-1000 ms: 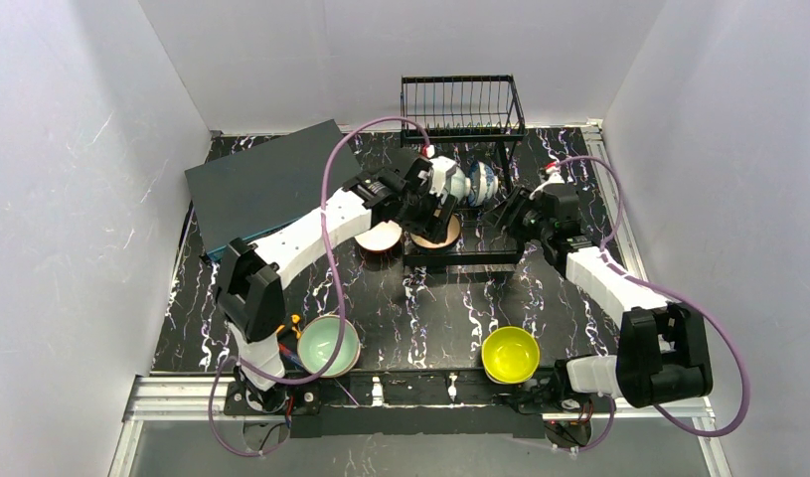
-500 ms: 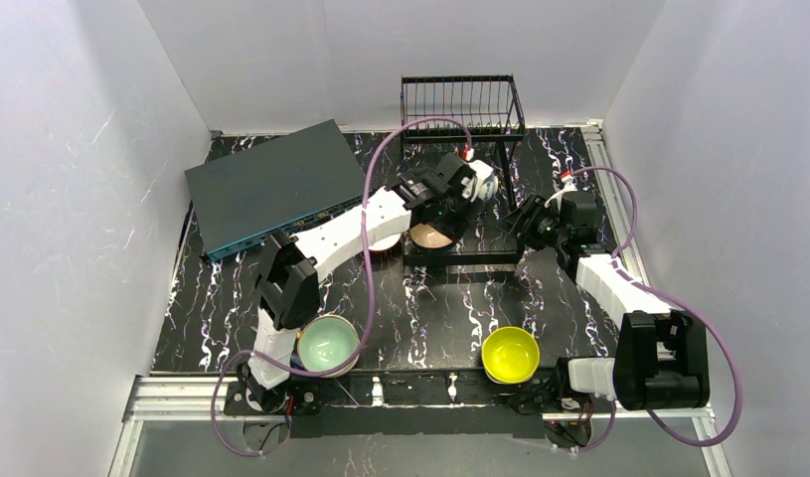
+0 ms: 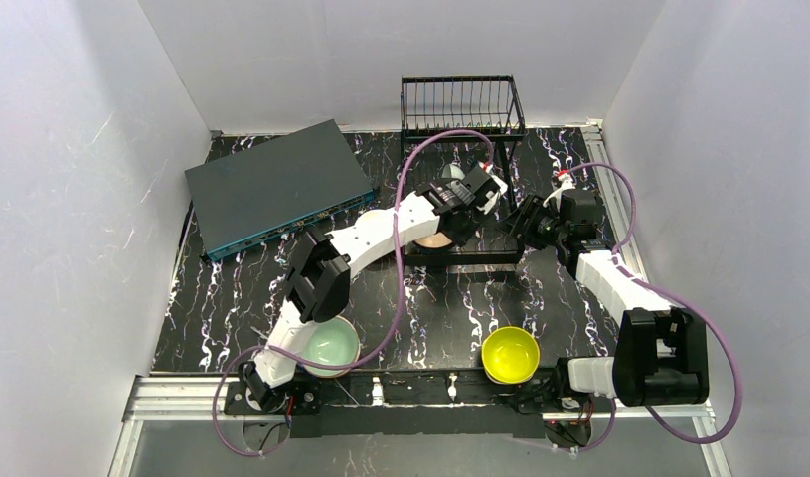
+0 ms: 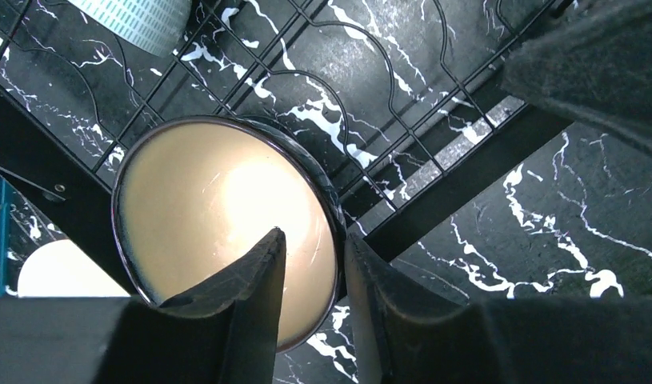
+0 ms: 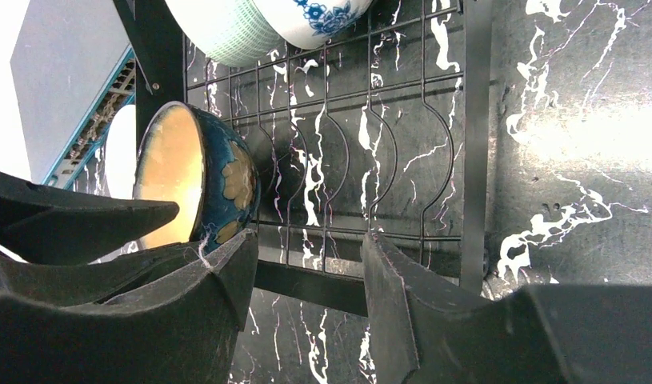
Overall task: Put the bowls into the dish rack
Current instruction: Pick up the bowl from the dish rack.
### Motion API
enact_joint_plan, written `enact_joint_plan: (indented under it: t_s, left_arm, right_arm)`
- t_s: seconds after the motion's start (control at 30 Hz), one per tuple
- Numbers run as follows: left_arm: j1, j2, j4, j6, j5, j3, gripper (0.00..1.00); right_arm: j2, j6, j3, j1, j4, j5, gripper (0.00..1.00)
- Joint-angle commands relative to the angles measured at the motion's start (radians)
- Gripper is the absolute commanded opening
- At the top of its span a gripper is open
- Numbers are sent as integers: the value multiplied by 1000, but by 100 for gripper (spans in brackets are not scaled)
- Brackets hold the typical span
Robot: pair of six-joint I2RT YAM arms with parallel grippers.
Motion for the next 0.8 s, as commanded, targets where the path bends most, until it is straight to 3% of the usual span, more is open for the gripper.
enact_joint_plan:
  t_s: [0.0, 0.3, 0.37, 0.47, 0.77]
  left_arm:
    - [-12, 14, -62, 17, -54, 52, 31]
    - [-18, 37, -83, 17, -2, 46, 31]
    - [-20, 38, -84, 14, 14, 45, 24]
    - [-21, 38, -92, 7, 19, 52, 0]
    - [-17, -92, -16, -65, 29, -23, 0]
  right_arm:
    - [6, -23, 44, -7, 11, -3, 59]
    - [14, -17, 41, -7, 25, -14, 59]
    - [14, -15, 41, -7, 27, -15, 59]
    - [13, -15, 41, -7, 27, -16, 59]
    - [15, -11, 38, -6, 40, -56, 61]
